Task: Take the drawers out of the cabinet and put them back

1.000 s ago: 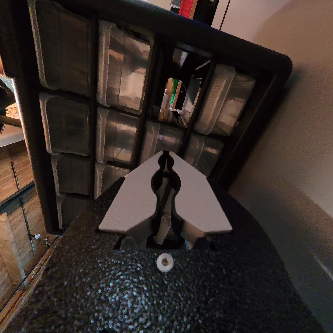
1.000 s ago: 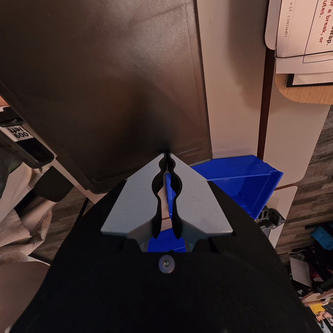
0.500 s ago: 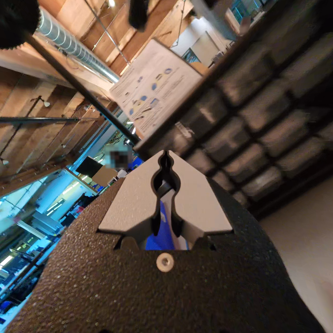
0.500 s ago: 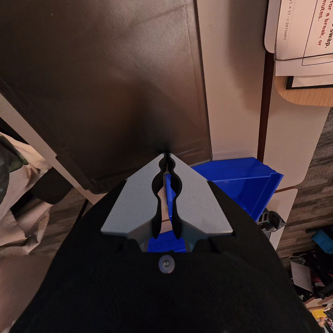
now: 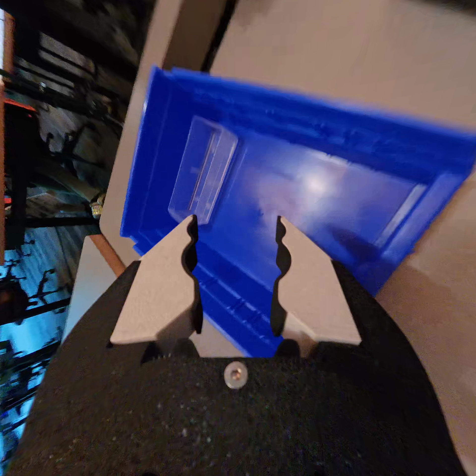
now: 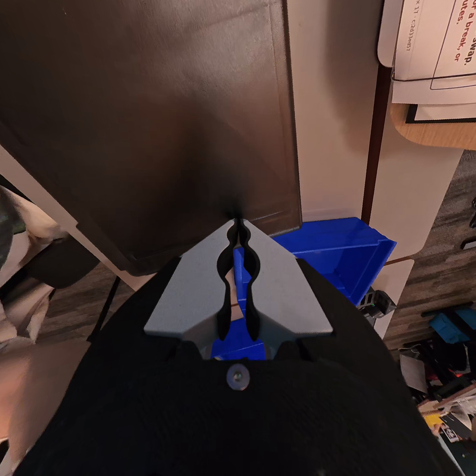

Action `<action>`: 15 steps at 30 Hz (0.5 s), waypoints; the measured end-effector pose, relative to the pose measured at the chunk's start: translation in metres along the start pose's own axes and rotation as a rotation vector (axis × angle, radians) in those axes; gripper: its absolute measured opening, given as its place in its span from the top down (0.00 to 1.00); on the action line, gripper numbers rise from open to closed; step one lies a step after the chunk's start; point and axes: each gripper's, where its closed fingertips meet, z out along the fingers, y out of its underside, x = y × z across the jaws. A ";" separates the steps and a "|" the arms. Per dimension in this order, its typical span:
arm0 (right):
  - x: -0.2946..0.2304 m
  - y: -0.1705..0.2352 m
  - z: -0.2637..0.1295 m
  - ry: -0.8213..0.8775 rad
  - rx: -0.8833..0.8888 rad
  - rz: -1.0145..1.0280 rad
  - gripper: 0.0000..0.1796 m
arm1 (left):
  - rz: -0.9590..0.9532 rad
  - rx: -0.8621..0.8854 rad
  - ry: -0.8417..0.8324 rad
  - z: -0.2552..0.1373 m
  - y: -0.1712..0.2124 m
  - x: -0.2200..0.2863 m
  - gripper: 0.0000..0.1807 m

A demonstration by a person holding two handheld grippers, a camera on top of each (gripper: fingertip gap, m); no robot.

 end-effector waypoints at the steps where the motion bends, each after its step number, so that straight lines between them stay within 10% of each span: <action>1: 0.000 0.000 0.000 0.004 -0.011 -0.002 1.00 | 0.044 -0.056 0.018 0.009 0.009 -0.006 0.66; 15: 0.000 -0.001 0.000 -0.065 0.062 -0.006 1.00 | 0.216 -0.430 0.204 0.112 0.070 -0.058 0.77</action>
